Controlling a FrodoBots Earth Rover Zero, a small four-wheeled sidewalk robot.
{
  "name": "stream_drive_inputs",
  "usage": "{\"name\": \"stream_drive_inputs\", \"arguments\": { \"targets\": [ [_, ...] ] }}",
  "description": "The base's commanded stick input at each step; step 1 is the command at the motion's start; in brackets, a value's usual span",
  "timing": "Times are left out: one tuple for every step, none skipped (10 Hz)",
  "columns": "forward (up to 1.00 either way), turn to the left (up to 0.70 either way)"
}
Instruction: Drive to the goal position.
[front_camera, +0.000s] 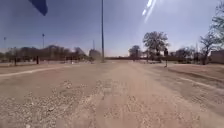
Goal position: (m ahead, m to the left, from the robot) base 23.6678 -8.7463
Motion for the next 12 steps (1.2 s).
{"name": "stream_drive_inputs", "arguments": {
  "targets": [
    [1.00,0.00],
    [1.00,0.00],
    [1.00,0.00],
    [1.00,0.00],
    [1.00,0.00],
    [1.00,0.00],
    [1.00,0.00],
    [1.00,0.00],
    [1.00,0.00],
    [1.00,0.00],
    [1.00,0.00],
    [1.00,0.00]
  ]
}}
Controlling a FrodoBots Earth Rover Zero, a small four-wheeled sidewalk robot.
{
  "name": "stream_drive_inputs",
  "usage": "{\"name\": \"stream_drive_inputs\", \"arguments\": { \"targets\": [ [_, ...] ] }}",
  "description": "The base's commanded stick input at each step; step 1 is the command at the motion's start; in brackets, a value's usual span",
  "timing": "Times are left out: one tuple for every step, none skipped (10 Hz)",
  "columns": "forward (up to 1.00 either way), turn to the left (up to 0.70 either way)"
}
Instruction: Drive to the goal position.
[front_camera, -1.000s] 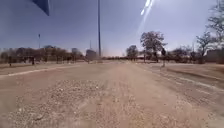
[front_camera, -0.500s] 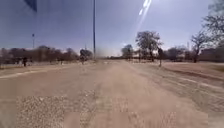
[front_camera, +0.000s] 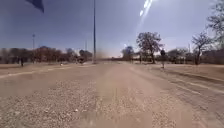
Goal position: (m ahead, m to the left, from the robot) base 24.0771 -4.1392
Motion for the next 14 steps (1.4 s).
{"name": "stream_drive_inputs", "arguments": {
  "targets": [
    [1.00,0.00],
    [1.00,0.00],
    [1.00,0.00],
    [1.00,0.00],
    [1.00,0.00],
    [1.00,0.00],
    [1.00,0.00],
    [1.00,0.00],
    [1.00,0.00],
    [1.00,0.00],
    [1.00,0.00],
    [1.00,0.00],
    [1.00,0.00],
    [1.00,0.00]
  ]
}}
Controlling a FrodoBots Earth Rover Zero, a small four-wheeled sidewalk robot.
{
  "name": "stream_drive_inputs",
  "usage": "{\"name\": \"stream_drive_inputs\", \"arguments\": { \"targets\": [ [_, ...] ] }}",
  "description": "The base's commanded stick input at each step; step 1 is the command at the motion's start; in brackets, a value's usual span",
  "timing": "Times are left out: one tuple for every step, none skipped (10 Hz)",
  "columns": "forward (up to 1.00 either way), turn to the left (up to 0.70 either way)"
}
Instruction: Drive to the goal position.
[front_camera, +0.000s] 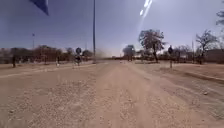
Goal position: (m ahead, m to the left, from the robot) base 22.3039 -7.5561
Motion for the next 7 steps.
{"name": "stream_drive_inputs", "arguments": {
  "targets": [
    [1.00,0.00],
    [1.00,0.00],
    [1.00,0.00],
    [1.00,0.00],
    [1.00,0.00],
    [1.00,0.00],
    [1.00,0.00]
  ]
}}
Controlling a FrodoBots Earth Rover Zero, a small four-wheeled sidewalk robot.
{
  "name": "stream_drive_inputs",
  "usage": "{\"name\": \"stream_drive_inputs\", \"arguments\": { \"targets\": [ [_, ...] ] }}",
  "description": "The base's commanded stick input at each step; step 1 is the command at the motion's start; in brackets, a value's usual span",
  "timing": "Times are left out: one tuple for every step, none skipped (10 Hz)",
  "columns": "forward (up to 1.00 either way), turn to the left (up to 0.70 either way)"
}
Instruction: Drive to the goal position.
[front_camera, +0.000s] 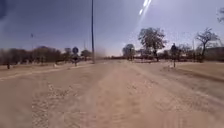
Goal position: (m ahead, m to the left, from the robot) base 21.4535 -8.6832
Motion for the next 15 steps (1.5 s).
{"name": "stream_drive_inputs", "arguments": {
  "targets": [
    [1.00,0.00],
    [1.00,0.00],
    [1.00,0.00],
    [1.00,0.00],
    [1.00,0.00],
    [1.00,-0.27],
    [1.00,-0.27],
    [1.00,-0.20],
    [1.00,-0.08],
    [1.00,0.00],
    [1.00,0.00],
    [1.00,0.00],
    [1.00,0.00],
    [1.00,0.00],
    [1.00,0.00]
  ]
}}
